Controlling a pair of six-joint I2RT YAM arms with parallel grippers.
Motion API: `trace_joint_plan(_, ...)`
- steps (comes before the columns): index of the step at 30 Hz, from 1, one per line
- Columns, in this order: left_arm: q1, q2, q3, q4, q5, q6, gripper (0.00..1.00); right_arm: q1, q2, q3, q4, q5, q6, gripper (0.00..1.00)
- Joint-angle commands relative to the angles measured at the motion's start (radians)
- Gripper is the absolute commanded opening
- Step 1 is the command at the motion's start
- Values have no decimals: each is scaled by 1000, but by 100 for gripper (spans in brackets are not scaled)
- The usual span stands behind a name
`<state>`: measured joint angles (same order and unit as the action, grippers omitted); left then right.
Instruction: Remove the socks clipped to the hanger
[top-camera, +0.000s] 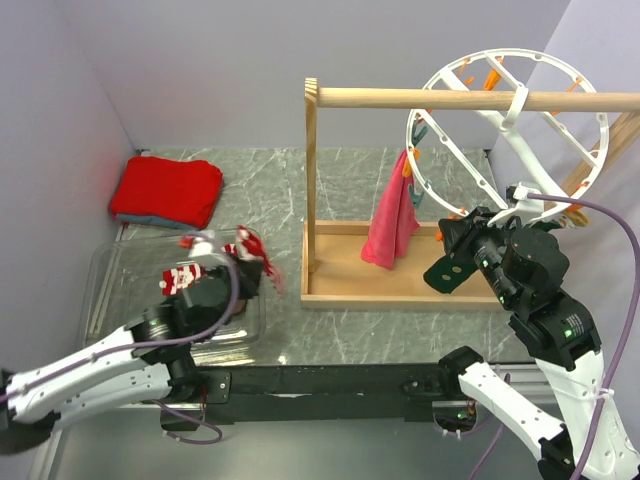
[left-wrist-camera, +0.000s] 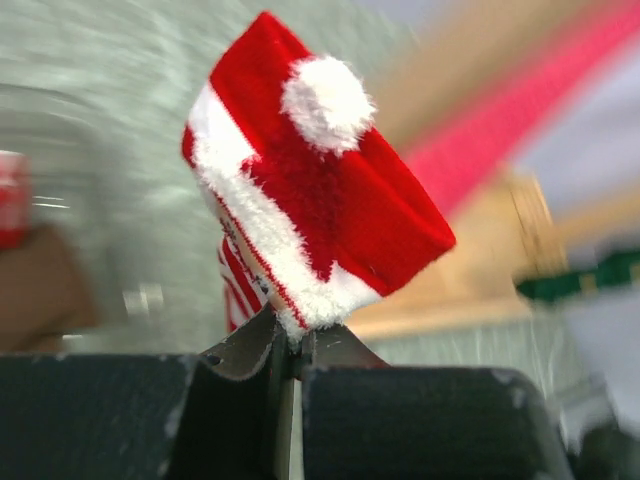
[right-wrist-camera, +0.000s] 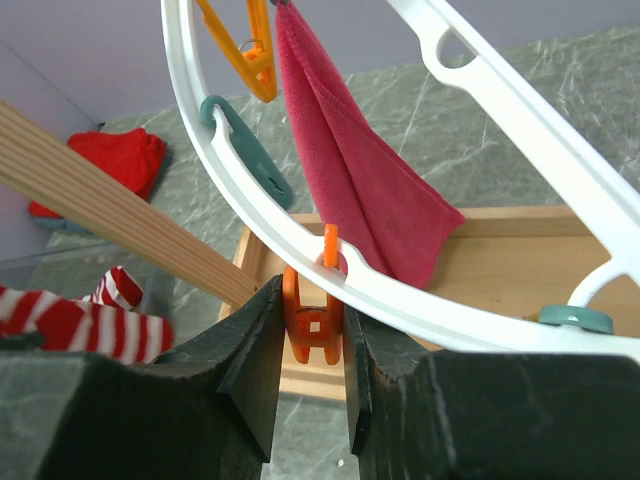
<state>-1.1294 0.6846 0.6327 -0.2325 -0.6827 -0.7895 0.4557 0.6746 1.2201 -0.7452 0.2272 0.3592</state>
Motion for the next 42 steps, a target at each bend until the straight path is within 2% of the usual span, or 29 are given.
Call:
trace_joint_plan(1, 115, -103, -19, -191, -72, -114, 1, 5, 3, -18, 35, -22, 6, 0)
trace_joint_plan(5, 189, -80, 27, -382, -126, -184, 1, 5, 5, -21, 35, -20, 9, 0)
trace_joint_plan(7, 192, -69, 44, -439, -188, -272, 1, 5, -1, -30, 40, -20, 9, 0)
trace_joint_plan(15, 194, -111, 90, -613, -320, -454, 1, 6, -3, -25, 29, -19, 6, 0)
trace_joint_plan(18, 194, -143, 90, -630, -345, -461, 2, 3, -4, -27, 29, -20, 6, 0)
trace_joint_plan(21, 194, -166, 61, -602, -328, -444, 13, 5, -7, -36, 35, -25, 11, 0)
trace_joint_plan(24, 194, -183, 51, -608, -325, -452, 37, 5, -1, -39, 37, -31, 14, 0)
trace_joint_plan(25, 192, -194, 53, -608, -325, -448, 61, 5, -1, -37, 35, -31, 12, 0)
trace_joint_plan(26, 192, -198, 59, -602, -325, -432, 77, 5, -1, -39, 36, -31, 14, 0)
trace_joint_plan(27, 194, -204, 64, -596, -324, -415, 89, 6, 0, -37, 37, -32, 14, 0)
trace_joint_plan(28, 194, -212, 70, -590, -324, -404, 96, 5, -1, -37, 37, -34, 14, 0)
trace_joint_plan(32, 194, -235, 90, -512, -287, -289, 96, 5, 6, -33, 33, -38, 14, 0)
trace_joint_plan(37, 194, -276, 75, -311, -114, -151, 98, 6, 11, -27, 29, -43, 17, 0)
trace_joint_plan(42, 194, -289, 104, -239, 0, -90, 97, 5, 19, 2, 17, -55, 17, 0)
